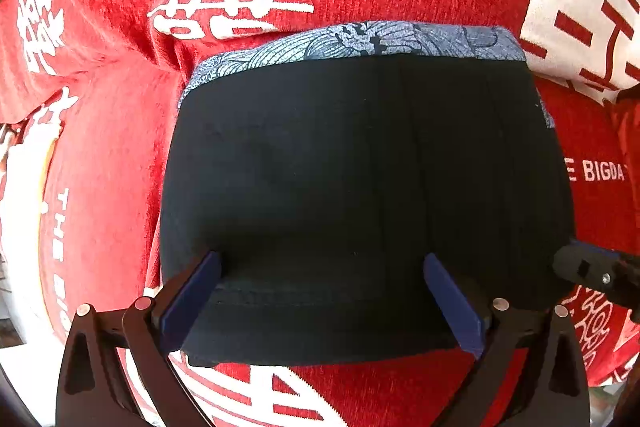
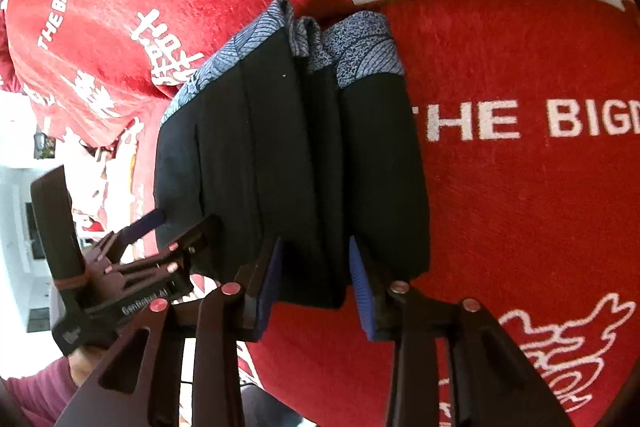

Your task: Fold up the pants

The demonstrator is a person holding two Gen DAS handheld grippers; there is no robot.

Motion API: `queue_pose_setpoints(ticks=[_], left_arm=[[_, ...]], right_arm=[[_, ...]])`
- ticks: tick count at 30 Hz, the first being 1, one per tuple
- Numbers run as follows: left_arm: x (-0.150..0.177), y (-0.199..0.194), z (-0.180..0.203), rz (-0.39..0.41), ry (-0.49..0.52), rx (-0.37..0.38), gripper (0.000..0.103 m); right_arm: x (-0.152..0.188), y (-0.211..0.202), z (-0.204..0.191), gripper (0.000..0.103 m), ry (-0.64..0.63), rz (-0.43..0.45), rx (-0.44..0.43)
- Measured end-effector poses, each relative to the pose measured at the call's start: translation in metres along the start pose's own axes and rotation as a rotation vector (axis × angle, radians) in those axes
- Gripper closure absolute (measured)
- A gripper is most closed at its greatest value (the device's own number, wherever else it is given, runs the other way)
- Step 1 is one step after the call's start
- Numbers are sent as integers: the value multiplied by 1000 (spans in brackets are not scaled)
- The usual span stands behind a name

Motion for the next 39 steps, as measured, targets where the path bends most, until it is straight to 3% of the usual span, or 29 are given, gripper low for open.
queue_pose_setpoints(ticks=[1, 3, 8, 11, 15, 24, 27, 33, 37, 39], left_arm=[[-1, -1, -2, -5, 1, 6, 2], [-4, -6, -11, 0, 0, 8, 2], [-13, -15, -46, 22, -38, 0, 2], [-18, -9, -73, 16, -72, -37, 2], [-27, -2, -102, 9, -117, 12, 2], [-40, 33, -115, -55, -163, 372, 2], [-43, 48, -108, -75, -188, 447, 2], [-44, 63, -89, -88, -193, 465, 0], [-43, 67, -89, -112, -224, 490, 0], [-42, 65, -89, -95, -221, 470, 0]], right_arm=[[1, -5, 0, 59, -6, 9, 16], [2, -15, 5, 38, -3, 33, 47], [-4, -34, 23, 32, 10, 81, 31], [-14, -38, 32, 22, 18, 84, -22], [-28, -28, 37, 22, 7, 45, -89], [-39, 8, 47, 21, 9, -23, -236], [-42, 19, 47, 18, 28, -43, -313], [-56, 40, 50, 18, 116, -83, -400], [-54, 38, 53, 19, 123, -89, -406], [-54, 38, 54, 25, 121, -89, -395]])
Point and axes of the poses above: each gripper's, at about its wrist camera, not at the fingertips, and y roughly the way its jaws point, z to its right, x to its underside, the point moved 4 cm from there along y, roughly the way its jaws point, and after that the axes turned 4 degrees about x, right-handed, at the moved point
